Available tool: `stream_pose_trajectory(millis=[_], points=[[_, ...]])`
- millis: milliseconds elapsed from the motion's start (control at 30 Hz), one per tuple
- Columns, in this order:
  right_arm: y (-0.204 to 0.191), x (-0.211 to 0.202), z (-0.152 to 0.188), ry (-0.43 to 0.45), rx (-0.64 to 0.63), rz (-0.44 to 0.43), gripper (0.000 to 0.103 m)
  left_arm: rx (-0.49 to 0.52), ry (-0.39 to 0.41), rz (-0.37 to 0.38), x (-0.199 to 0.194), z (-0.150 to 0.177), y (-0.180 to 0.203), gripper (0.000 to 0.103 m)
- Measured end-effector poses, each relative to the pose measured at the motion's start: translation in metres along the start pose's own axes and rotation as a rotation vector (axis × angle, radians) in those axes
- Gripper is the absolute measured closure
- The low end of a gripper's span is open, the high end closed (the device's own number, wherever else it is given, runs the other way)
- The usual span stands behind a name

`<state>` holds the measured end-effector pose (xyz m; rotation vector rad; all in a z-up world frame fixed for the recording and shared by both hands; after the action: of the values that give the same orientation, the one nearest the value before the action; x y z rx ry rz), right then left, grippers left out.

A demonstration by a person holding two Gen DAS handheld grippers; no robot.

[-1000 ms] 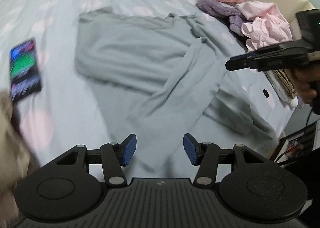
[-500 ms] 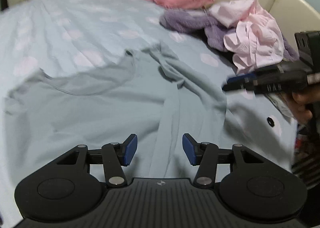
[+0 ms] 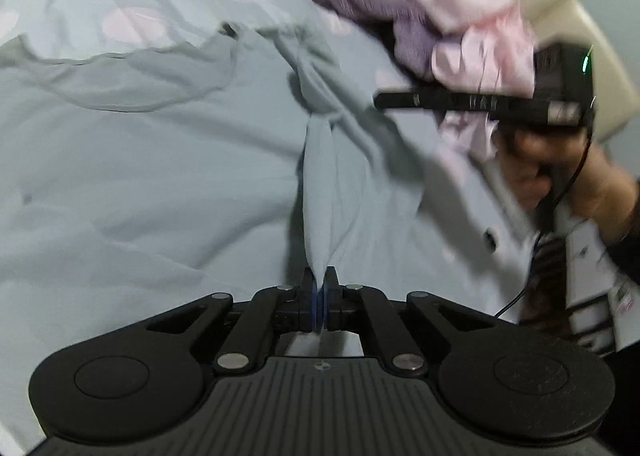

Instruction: Fold clothes

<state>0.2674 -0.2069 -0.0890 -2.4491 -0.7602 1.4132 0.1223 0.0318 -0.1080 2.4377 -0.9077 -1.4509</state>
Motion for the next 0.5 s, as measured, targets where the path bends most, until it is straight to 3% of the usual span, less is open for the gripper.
stream_pose_trajectory(millis=[33,200,500], points=[[0.001,-0.001,-0.001,0.006,0.007,0.0,0.066,-0.032,0.017,-0.011,-0.007,0.002,-0.007,0.102],[0.003,0.008,-0.009,0.043,0.025,0.038,0.066,-0.108,-0.063,-0.017,-0.005,0.02,-0.027,0.102],[-0.014,0.045,-0.042,0.051,-0.012,0.046,0.066,-0.092,0.01,0.003,0.001,0.012,-0.018,0.102]])
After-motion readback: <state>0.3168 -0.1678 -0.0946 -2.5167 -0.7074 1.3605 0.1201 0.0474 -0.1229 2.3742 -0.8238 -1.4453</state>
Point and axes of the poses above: each gripper's, at about its wrist camera, not at the fingertips, and x roughly the way its jaws point, y to its right, z to its underside, the point moved 4 cm from there along x, roughly the way its jaws point, and after that the axes turned 14 degrees about x, right-handed, at the moved point
